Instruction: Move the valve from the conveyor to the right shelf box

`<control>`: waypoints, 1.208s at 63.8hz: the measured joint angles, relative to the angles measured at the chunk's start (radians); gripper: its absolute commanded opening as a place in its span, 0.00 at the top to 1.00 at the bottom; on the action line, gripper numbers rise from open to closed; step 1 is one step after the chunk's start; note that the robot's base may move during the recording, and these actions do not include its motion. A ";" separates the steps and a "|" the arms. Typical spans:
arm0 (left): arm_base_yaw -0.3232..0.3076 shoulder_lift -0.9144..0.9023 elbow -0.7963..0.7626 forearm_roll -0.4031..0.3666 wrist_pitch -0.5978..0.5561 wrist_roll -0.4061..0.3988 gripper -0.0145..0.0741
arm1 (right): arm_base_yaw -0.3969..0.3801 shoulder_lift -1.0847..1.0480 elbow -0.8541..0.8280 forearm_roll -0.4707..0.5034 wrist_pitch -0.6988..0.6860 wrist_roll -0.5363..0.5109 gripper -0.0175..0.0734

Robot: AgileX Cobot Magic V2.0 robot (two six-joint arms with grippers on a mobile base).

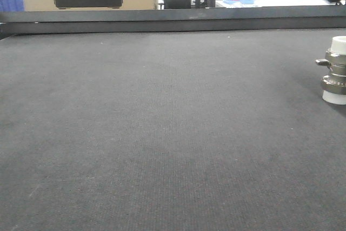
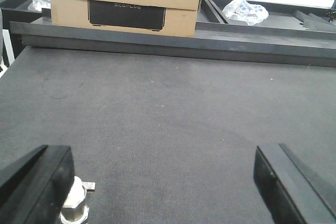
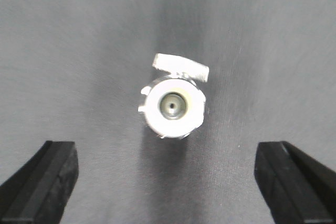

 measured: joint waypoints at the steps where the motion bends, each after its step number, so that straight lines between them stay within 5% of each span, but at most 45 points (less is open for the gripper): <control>1: 0.000 0.000 0.000 0.000 0.000 0.000 0.16 | -0.004 0.009 0.000 0.000 0.000 0.000 0.19; 40: 0.000 0.000 0.000 0.000 0.047 0.000 0.16 | 0.000 0.241 0.000 0.014 -0.087 -0.002 0.20; 50: 0.000 0.000 0.000 0.000 0.047 0.000 0.16 | 0.000 0.263 0.000 0.013 -0.106 -0.003 0.44; 61: 0.000 0.009 -0.019 0.000 0.097 0.000 0.16 | 0.000 0.264 0.000 0.011 -0.110 -0.005 0.98; 77: 0.000 0.166 -0.233 0.076 0.357 0.000 0.16 | 0.000 0.251 0.000 0.011 -0.110 -0.005 0.98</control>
